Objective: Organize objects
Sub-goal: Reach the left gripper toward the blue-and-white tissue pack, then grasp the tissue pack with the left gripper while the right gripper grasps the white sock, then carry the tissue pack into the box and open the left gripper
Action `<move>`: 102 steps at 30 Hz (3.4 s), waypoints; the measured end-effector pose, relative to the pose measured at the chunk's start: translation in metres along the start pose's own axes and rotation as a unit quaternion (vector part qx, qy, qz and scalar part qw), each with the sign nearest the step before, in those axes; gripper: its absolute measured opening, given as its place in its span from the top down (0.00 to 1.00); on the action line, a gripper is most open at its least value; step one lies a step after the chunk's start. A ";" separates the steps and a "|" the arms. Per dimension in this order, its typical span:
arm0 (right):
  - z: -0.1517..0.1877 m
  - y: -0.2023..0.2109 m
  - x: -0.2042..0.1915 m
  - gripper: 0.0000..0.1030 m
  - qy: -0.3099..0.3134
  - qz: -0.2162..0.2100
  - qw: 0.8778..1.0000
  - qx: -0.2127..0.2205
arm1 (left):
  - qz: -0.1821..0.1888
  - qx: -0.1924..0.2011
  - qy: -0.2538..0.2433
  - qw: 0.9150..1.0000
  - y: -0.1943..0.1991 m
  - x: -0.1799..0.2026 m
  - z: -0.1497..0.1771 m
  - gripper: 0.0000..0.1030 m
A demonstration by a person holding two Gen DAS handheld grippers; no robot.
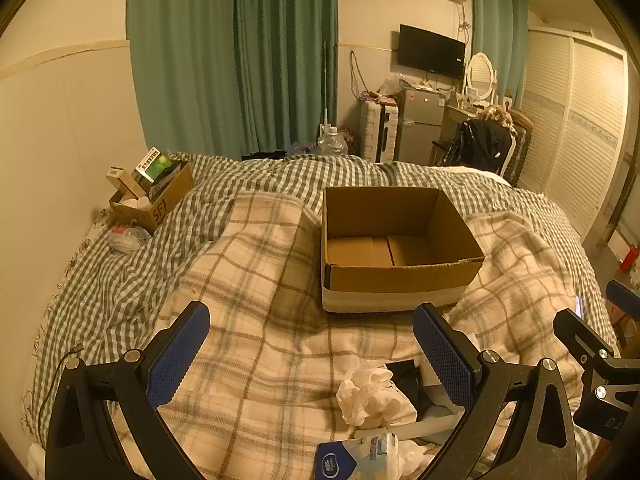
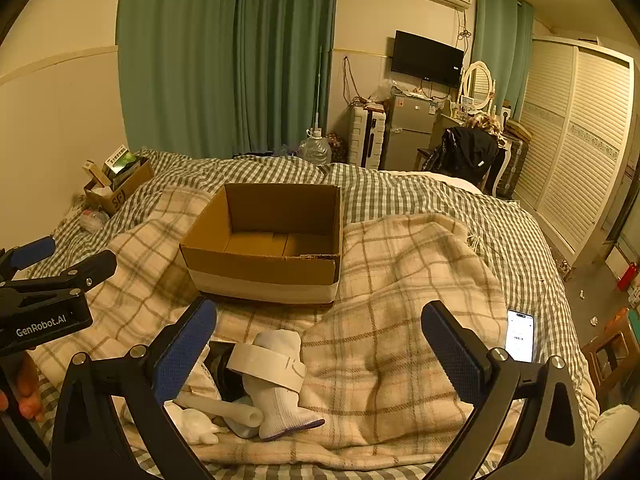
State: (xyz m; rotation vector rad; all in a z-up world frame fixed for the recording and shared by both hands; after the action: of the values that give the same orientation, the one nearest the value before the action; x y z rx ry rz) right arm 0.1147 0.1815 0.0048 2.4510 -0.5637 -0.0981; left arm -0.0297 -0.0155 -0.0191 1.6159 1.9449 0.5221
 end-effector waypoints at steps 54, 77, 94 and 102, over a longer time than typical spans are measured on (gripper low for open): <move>0.105 -0.104 -0.034 0.60 -0.009 0.055 0.974 -0.219 | 0.129 -0.161 -0.014 0.978 -0.043 -0.005 0.095 0.27; 0.068 -0.062 -0.040 0.64 -0.004 0.022 0.990 -0.140 | 0.072 -0.124 -0.026 0.989 -0.020 -0.023 0.081 0.27; 0.081 -0.077 -0.042 0.85 0.009 0.074 0.984 -0.162 | 0.085 -0.137 -0.016 0.987 -0.035 -0.036 0.091 0.27; -0.012 -0.013 -0.047 0.85 0.063 0.082 0.991 -0.089 | 0.110 -0.093 -0.019 0.989 -0.007 -0.026 0.040 0.27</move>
State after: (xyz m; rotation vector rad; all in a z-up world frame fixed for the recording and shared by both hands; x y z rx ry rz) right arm 0.0788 0.2171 0.0042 2.2110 -0.6688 0.0697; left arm -0.0061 -0.0448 -0.0502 1.7145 1.6458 0.7307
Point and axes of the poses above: each gripper's, at about its wrist camera, not at the fingertips, and y roughly against the way its jaws point, x to its right, z to its underside, the point moved 3 cm from there along -y, roughly the way its jaws point, and after that the axes turned 14 degrees about -z, right-handed, at the moved point
